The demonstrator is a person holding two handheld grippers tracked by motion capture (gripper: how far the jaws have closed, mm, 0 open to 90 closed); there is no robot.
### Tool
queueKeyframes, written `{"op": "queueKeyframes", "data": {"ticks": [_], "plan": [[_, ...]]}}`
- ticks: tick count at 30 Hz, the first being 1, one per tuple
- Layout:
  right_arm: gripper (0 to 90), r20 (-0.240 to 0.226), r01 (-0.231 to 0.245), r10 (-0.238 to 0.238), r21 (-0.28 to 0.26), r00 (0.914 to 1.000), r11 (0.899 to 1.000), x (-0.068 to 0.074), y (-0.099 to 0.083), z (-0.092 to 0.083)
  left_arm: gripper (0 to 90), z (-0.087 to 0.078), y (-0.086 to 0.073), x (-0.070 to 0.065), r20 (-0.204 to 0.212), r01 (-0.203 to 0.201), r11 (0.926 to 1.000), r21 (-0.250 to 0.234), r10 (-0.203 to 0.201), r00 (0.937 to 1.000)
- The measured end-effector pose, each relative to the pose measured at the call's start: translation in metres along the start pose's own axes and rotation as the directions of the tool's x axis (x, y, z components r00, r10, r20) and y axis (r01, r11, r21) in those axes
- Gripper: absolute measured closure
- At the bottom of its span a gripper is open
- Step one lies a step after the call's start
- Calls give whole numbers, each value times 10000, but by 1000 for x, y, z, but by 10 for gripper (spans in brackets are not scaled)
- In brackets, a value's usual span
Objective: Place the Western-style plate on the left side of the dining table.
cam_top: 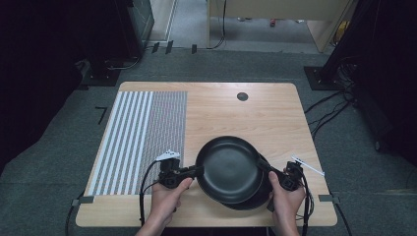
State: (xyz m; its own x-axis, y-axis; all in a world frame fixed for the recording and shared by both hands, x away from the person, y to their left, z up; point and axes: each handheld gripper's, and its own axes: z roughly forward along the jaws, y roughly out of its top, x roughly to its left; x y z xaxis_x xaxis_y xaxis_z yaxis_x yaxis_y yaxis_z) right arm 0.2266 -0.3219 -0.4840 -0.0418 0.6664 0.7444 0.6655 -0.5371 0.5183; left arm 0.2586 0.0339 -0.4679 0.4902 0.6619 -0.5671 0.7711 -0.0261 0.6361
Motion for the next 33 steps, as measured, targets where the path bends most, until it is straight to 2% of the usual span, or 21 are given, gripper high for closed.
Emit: {"op": "queueKeyframes", "data": {"ticks": [5,10,15,25,33], "plan": [[851,-53,153,-152,77,9999,9999,9,4,10,732,-6,8,9,-163,48,9998,-202,-52,9999],[850,-19,340,-339,240,9994,9991,21,10,28,731,-13,14,23,-292,261,9991,-340,-271,9992],[850,-195,468,-459,460,9988,9978,36,15,49,729,-26,21,34,-558,340,9974,-634,-376,9977],[851,-404,906,-872,899,9954,9918,66,21,87,726,-49,30,61,-1032,711,9911,-1128,-828,9912],[853,-607,1090,-1020,1263,9929,9860,84,21,117,729,-66,34,81,-1335,1035,9819,-1585,-1252,9831]]}}
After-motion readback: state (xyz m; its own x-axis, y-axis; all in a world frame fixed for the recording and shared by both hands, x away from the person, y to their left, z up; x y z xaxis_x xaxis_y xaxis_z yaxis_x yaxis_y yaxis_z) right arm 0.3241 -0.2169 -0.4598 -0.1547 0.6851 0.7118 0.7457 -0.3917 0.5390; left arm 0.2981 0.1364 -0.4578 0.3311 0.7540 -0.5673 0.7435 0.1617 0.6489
